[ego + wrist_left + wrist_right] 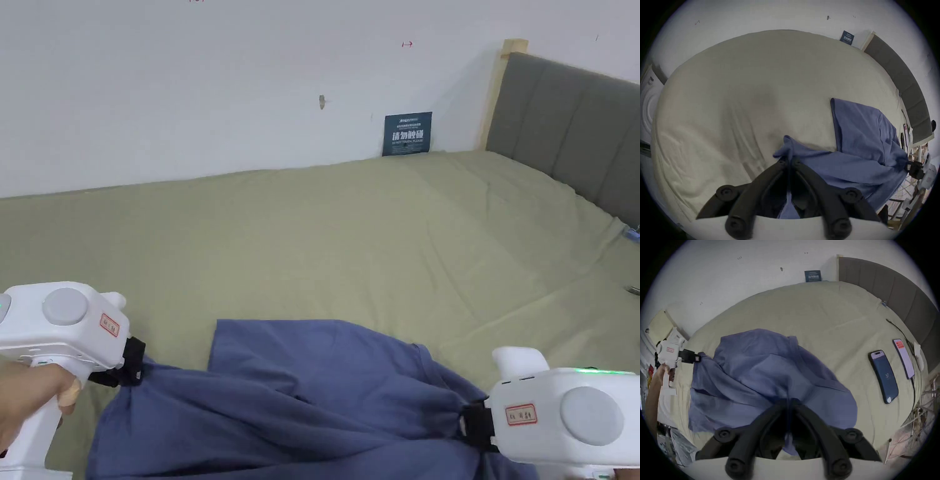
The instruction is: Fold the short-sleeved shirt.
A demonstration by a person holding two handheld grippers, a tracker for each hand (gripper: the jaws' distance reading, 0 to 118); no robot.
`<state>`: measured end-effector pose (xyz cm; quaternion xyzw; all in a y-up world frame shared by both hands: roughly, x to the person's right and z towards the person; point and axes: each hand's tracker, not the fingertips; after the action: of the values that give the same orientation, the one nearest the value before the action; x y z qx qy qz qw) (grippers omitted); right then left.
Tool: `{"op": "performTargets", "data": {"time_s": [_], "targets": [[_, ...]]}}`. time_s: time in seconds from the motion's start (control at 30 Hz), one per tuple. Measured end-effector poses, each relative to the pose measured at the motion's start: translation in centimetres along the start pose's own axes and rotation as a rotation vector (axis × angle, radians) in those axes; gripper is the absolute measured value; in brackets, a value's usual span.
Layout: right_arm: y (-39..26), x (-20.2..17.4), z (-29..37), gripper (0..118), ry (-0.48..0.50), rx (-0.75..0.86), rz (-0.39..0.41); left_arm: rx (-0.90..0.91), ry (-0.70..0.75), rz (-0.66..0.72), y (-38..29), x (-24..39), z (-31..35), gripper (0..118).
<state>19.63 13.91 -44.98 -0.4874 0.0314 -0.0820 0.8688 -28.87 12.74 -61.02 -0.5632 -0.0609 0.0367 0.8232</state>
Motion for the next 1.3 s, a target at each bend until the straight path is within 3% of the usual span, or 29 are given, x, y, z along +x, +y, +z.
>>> {"op": "performTargets", "data": {"time_s": [0.2,0.33,0.77,0.87,1.2,1.3], "targets": [[0.2,-1.4,2.8,5,-0.023,0.084,0.067,0.086,-0.015,0.041,-0.5,-0.5,2.1,3],[2.1,-2.6,4.6,6,0.016,0.134,0.077,0.187,-0.019,0.02,-0.4,-1.1,5.8,3],[15.7,-8.7,7.3,6,0.193,0.329,0.151,0.476,0.075,0.078,1.9,-6.1,22.5,3],[19.8,-11.1,7.3,5,0.173,0.366,0.203,0.53,0.128,0.094,2.5,-6.7,25.3,3],[31.4,-16.1,7.9,5,0.203,0.491,0.143,0.632,0.159,0.201,5.9,-9.2,30.9,3],[28.6,-14.7,7.6,5,0.193,0.481,0.167,0.649,0.174,0.223,5.2,-8.6,30.1,3]]}}
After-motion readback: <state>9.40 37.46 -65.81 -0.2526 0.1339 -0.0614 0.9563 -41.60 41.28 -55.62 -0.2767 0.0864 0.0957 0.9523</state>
